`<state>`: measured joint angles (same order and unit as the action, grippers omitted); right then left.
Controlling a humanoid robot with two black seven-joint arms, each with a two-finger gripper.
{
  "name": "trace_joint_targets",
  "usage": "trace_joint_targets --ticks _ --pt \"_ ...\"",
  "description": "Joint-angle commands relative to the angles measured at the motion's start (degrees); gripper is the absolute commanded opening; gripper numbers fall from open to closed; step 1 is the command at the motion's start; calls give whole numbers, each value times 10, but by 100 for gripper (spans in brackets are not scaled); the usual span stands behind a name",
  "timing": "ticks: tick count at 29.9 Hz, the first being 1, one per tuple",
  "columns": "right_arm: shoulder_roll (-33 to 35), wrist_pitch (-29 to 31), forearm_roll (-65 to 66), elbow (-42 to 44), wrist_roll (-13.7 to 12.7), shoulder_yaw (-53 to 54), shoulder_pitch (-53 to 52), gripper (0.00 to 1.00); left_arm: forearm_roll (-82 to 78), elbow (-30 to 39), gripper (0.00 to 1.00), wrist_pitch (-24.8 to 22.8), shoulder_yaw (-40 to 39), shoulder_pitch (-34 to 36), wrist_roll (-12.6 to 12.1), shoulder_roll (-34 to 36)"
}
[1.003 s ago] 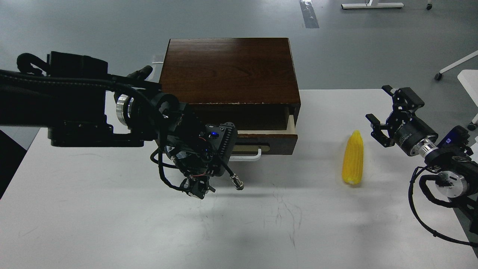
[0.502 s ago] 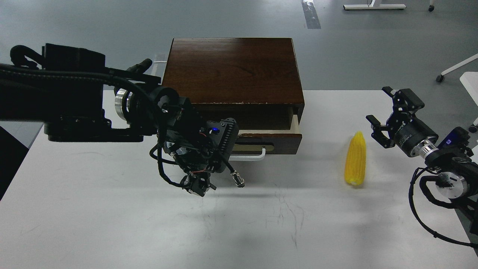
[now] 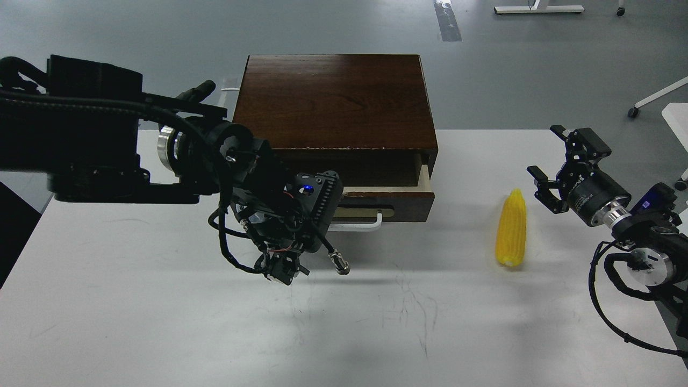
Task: Put corn in drawer with both arms
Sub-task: 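Release the handle and lift the left gripper away from the box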
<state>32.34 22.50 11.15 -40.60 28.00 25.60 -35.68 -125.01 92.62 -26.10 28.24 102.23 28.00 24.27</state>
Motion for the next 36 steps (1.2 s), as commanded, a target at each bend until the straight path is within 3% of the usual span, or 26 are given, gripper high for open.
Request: trace_joint_targets --ticks 1,11,19,24,33,36 --pt "0 0 0 0 0 0 0 100 0 23 90 -1 -18 15 0 21" --pt "7 0 -1 0 0 0 1 100 16 58 97 22 -107 -4 0 146" --pt "7 -4 -1 -1 0 -1 1 100 244 38 98 71 -143 -31 0 231" --pt "9 -4 -1 -2 0 -1 1 100 489 16 98 131 -144 -126 0 307" --pt "17 -4 -1 -5 0 -2 1 100 853 -20 98 157 -152 -212 0 360" --pt "34 -2 -1 -13 0 -7 1 100 987 -61 98 151 -163 -247 0 364"
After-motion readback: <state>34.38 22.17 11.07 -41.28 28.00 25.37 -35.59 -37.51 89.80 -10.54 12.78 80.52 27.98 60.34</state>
